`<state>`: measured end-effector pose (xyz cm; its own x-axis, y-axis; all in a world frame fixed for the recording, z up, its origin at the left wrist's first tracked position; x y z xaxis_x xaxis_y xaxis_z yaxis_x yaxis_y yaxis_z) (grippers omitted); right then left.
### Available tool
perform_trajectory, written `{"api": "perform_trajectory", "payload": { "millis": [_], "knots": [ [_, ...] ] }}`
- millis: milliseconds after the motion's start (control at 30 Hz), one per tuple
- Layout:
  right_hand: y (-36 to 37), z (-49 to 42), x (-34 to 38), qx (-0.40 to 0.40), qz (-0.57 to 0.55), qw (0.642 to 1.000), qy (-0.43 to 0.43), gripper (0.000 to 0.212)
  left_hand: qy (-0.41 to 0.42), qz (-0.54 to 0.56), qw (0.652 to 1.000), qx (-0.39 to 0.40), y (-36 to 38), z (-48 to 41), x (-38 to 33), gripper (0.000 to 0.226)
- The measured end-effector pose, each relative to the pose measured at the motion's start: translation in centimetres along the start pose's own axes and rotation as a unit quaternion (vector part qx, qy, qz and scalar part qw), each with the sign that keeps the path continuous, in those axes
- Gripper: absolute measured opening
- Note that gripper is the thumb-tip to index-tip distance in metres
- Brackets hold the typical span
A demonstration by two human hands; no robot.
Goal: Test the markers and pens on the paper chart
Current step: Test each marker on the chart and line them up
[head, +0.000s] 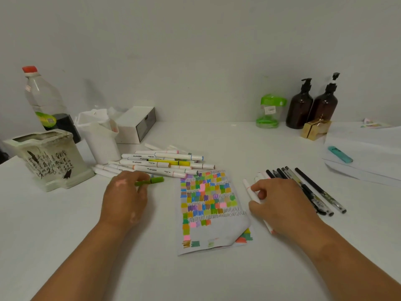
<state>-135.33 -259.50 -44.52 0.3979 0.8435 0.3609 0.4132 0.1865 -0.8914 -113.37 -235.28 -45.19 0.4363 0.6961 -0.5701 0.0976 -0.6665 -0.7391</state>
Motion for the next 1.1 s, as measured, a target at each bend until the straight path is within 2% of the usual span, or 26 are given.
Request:
{"api": "perform_trajectory", "payload": {
  "millis": [100, 267, 500, 600, 700, 833, 933, 1000, 1100],
  "knots": [
    [0.0, -0.1, -0.1, -0.007, 0.018, 1.0, 0.023, 0.037, -0.039, -0.072, 0.997, -0.008, 0.1, -0.4, 0.8, 0.028],
    [0.1, 0.2, -0.3, -0.027, 0.02, 0.999, 0.026, 0.03, -0.094, -0.144, 0.985, 0.023, 0.6, -0.5, 1.3, 0.036],
    [-0.3, 0.8, 0.4, -0.093, -0.03, 0.995, -0.012, 0.016, -0.103, -0.18, 0.977, 0.041, 0.7, -0.4, 1.1, 0.021],
    [0.0, 1.1, 1.2, -0.099, -0.058, 0.992, -0.044, 0.013, -0.049, -0.112, 0.991, 0.047, 0.8, 0.3, 0.5, 0.015],
    [0.2, 1.3, 2.2, -0.094, -0.101, 0.987, -0.084, 0.012, -0.011, 0.088, 0.994, 0.065, 0.8, 1.3, -0.8, 0.01],
    [0.6, 1.4, 3.5, -0.066, -0.135, 0.98, -0.128, 0.008, -0.061, 0.304, 0.936, 0.167, 1.1, 2.2, -2.5, 0.005],
    [0.8, 1.5, 4.4, -0.037, -0.172, 0.973, -0.15, 0.008, -0.076, 0.458, 0.843, 0.273, 1.7, 3.1, -3.7, 0.025],
    [1.1, 1.5, 4.9, -0.013, -0.206, 0.965, -0.159, 0.02, -0.078, 0.51, 0.797, 0.314, 2.1, 3.5, -4.2, 0.037],
    [1.8, 1.4, 5.2, 0.026, -0.259, 0.954, -0.151, 0.04, -0.08, 0.543, 0.756, 0.357, 2.3, 3.7, -4.6, 0.038]
  ]
}}
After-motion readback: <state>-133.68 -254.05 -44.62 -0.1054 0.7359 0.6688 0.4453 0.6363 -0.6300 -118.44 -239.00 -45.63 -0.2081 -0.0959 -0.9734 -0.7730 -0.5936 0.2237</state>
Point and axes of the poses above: each hand's wrist, its own z-axis away from the middle knuckle, its own y-axis out of the palm, x = y × z, the point moved 3 cm from there along -z, towards the middle knuckle, and after that the axes turned 10 degrees about -y, right-handed, at the moved point
